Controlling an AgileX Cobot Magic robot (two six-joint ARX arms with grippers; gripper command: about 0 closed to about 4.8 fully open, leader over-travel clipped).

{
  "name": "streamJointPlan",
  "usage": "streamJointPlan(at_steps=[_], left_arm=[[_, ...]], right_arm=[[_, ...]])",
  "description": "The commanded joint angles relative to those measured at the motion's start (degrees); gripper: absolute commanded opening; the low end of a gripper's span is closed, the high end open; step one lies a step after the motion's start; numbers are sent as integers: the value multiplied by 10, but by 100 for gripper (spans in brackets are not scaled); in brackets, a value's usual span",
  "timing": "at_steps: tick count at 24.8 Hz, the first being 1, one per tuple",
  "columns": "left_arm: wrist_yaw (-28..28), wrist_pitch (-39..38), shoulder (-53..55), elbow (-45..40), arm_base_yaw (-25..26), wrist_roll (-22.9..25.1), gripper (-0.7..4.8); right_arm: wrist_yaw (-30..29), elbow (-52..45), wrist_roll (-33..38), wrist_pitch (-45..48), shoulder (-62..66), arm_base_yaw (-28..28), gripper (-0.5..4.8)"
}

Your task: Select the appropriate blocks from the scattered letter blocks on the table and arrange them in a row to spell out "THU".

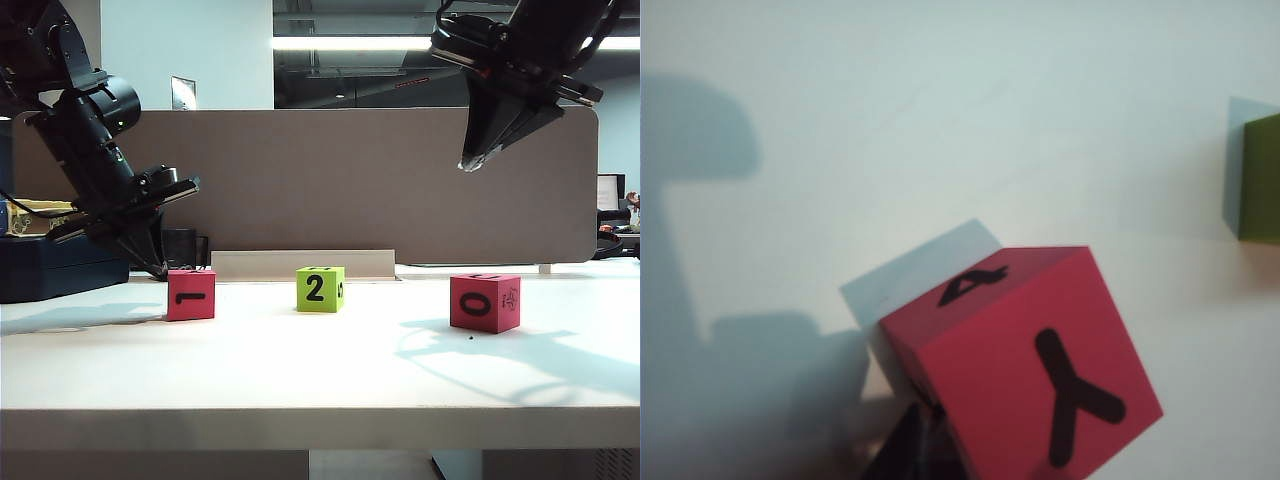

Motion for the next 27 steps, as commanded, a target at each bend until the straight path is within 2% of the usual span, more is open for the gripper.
streamJointPlan(at_steps=[1, 11, 21, 23, 24, 27], left_arm=[[11, 4, -1, 1, 0, 0, -5], [54, 46, -1, 1, -19, 0, -5], [56, 118, -2, 2, -57, 0, -5], [37, 133, -1, 6, -57, 0, -5], [2, 143, -1, 7, -57, 2, -5], [-10, 161, 6, 9, -57, 17, -5]], right_arm=[[1, 3, 0, 3, -2, 1, -5], [1, 3, 0, 3, -2, 1, -5], [1, 3, 0, 1, -2, 1, -5], [1, 3, 0, 0, -2, 1, -5], [1, 3, 0, -3, -2, 1, -5], [1, 3, 0, -5, -2, 1, -5]])
